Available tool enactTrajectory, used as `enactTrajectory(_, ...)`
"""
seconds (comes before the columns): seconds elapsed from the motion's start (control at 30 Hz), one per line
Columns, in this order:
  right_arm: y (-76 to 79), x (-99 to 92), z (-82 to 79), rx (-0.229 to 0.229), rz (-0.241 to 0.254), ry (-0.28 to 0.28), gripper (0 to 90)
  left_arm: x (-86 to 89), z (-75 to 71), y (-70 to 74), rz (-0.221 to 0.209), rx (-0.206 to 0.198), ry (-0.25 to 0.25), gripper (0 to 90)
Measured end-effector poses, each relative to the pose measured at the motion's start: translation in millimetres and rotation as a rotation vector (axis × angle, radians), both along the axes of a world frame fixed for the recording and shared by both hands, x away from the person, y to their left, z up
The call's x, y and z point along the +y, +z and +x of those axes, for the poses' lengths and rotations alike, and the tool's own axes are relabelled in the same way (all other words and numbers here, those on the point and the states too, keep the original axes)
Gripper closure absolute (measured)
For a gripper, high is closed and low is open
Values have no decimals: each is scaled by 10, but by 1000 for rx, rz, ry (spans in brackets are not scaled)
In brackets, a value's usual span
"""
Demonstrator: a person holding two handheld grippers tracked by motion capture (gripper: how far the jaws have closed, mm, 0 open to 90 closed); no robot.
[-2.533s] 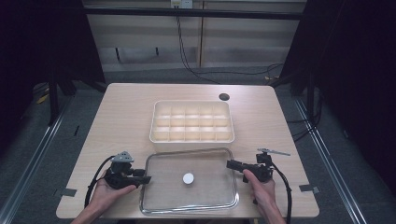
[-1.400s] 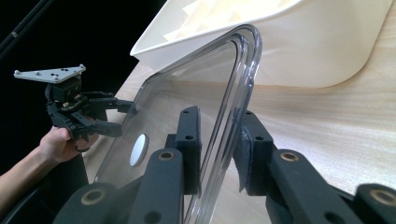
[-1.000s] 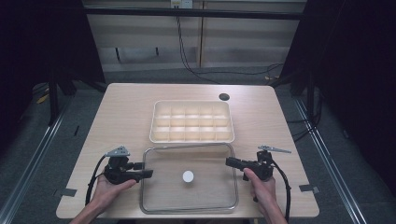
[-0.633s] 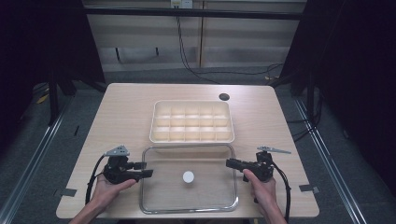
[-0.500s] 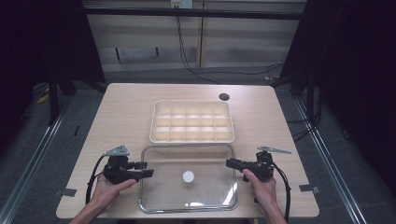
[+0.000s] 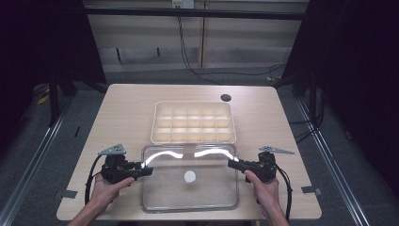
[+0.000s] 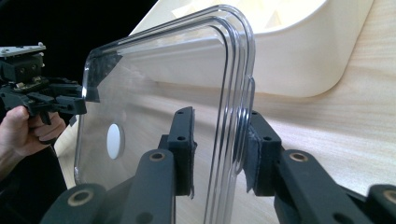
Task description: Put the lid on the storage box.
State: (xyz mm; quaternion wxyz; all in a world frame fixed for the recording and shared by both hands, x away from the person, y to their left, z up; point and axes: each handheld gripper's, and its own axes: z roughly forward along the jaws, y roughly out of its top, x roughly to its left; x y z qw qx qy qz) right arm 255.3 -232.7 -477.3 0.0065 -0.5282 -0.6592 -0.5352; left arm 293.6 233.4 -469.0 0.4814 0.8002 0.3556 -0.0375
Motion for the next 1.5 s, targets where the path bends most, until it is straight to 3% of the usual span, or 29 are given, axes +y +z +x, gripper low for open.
enactTrajectory(0.13,59,13,-21,-18,-8,-1,686,29,-16,48,-18,-14,-6,617)
enactTrajectory(0.3,141,18,-47,-43,-3,-16,698,23,-38,117,-33,-19,23,638)
enactTrajectory(0.53,234,34,-57,-66,-8,-35,696,42,-60,222,-53,-52,9,676)
enactTrajectory(0.7,315,48,-95,-103,-34,-38,691,42,-84,313,-46,-73,2,706)
enactTrajectory(0.73,351,67,-108,-120,-70,-37,683,40,-85,318,-47,-77,7,707)
enactTrajectory(0.8,361,69,-109,-121,-70,-39,683,42,-81,319,-54,-75,8,708)
enactTrajectory(1.1,471,70,-43,-146,-49,-39,683,67,-49,425,-86,-103,27,721)
enactTrajectory(1.5,539,89,91,-159,-52,-59,675,61,55,519,-79,-127,44,718)
